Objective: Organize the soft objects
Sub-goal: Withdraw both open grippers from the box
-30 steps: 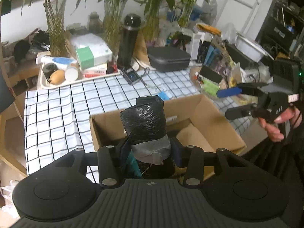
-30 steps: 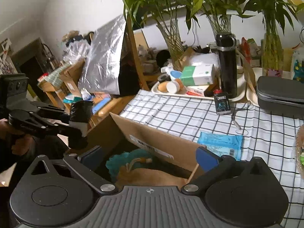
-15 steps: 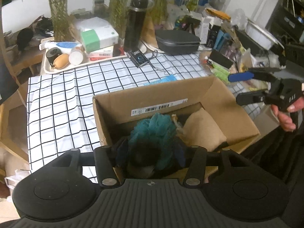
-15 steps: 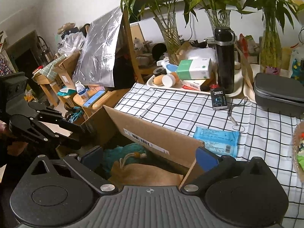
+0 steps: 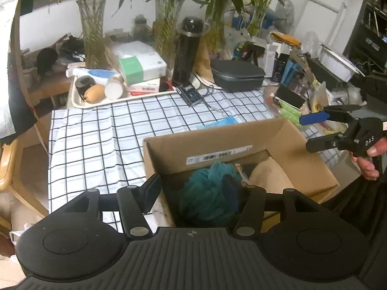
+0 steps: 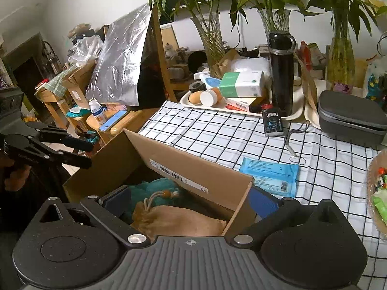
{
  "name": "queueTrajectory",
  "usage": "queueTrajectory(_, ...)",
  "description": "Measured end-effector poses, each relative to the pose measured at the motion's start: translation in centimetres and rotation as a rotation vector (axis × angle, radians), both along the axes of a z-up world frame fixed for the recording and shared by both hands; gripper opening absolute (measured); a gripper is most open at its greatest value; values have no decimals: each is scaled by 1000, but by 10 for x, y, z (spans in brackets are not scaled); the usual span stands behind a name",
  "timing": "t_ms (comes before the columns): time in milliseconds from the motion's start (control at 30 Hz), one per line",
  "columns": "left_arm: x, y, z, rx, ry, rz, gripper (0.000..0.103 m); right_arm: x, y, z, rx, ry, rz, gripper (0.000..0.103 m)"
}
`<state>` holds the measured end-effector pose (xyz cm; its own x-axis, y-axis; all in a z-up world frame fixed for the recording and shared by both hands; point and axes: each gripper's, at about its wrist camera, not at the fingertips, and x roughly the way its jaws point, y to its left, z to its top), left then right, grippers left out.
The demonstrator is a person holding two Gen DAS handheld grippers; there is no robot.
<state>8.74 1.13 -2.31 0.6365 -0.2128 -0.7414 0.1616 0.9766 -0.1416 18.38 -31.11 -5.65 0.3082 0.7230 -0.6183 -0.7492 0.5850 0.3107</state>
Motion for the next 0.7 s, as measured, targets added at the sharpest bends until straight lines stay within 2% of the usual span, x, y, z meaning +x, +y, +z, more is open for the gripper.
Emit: queueTrajectory(700, 2, 16, -5, 12, -69, 73, 56, 18, 8, -6, -58, -38, -134, 103)
